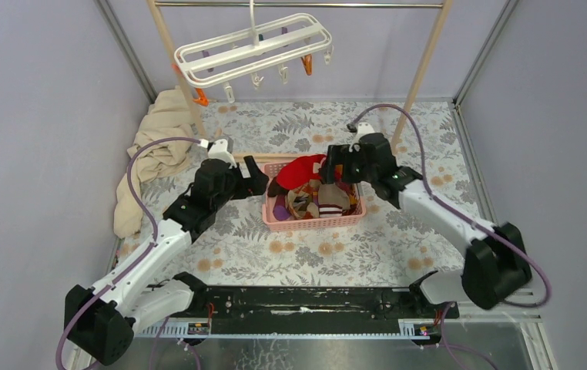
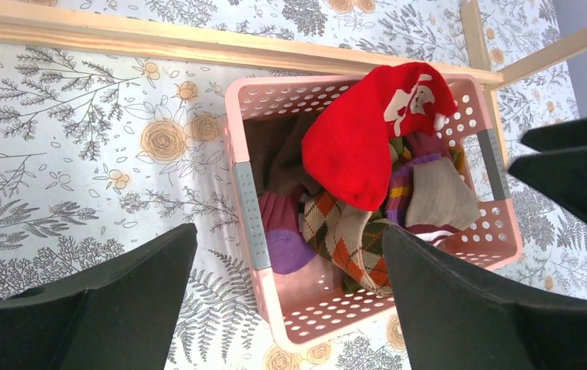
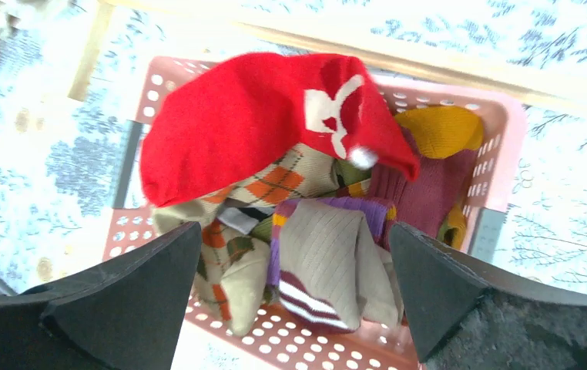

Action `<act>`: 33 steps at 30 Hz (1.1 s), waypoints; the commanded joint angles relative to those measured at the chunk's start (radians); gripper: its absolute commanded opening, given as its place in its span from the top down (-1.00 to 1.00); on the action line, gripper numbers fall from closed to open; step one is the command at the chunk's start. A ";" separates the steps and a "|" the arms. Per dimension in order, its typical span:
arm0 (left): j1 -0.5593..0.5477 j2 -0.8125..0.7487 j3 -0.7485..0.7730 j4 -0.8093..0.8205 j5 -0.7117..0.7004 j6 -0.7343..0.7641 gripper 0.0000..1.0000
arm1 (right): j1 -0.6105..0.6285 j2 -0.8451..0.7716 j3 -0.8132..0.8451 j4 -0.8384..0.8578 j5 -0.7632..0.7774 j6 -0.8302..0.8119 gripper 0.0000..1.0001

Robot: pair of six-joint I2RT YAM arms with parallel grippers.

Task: Remove the socks clipped to the hanger
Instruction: Move the bin to the center of the board, then reset both arms

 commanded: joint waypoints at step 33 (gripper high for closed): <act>0.026 -0.124 -0.206 0.216 -0.173 0.213 -0.97 | -0.145 -0.450 -0.309 0.230 0.381 0.062 -0.99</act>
